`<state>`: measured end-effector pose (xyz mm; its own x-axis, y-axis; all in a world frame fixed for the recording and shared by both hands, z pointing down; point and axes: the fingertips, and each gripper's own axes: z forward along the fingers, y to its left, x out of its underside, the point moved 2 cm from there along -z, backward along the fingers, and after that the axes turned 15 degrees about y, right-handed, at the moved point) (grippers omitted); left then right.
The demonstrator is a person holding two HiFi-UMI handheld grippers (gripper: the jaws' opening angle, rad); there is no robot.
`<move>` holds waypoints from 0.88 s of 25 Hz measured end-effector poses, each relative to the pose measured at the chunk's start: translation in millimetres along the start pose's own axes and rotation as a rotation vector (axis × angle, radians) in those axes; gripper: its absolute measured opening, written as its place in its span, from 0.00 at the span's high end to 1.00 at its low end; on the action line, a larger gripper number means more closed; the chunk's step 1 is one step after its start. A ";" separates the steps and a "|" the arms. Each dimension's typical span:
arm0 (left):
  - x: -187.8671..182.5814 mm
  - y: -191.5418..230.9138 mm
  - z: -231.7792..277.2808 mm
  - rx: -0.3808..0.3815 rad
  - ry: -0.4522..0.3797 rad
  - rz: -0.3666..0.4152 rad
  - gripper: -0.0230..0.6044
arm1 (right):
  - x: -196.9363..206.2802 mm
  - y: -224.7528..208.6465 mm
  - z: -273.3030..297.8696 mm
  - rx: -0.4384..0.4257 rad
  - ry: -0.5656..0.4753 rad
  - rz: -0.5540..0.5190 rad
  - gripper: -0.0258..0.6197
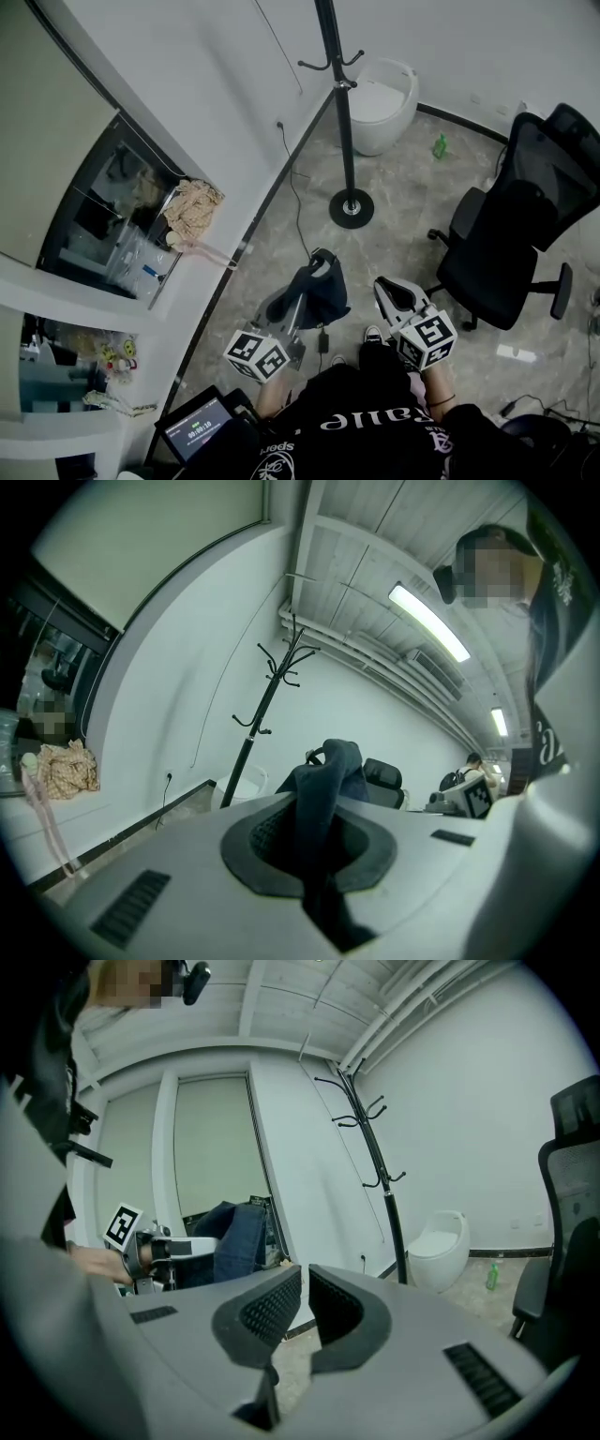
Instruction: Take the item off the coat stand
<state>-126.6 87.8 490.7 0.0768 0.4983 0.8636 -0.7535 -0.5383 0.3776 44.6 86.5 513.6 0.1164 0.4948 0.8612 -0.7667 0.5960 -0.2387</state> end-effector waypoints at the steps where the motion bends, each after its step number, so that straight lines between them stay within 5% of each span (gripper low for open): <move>1: 3.1 1.5 -5.7 0.004 0.004 -0.001 0.94 | 2.3 7.1 -1.0 0.006 0.003 -0.001 0.93; 22: 31.1 -11.1 -49.9 0.086 0.012 -0.006 0.94 | 34.6 66.2 -32.0 0.081 -0.010 -0.017 0.93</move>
<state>-148.5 143.2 496.6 0.0726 0.5098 0.8572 -0.6938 -0.5917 0.4106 18.0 163.3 513.2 0.1238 0.4786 0.8692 -0.8132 0.5509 -0.1875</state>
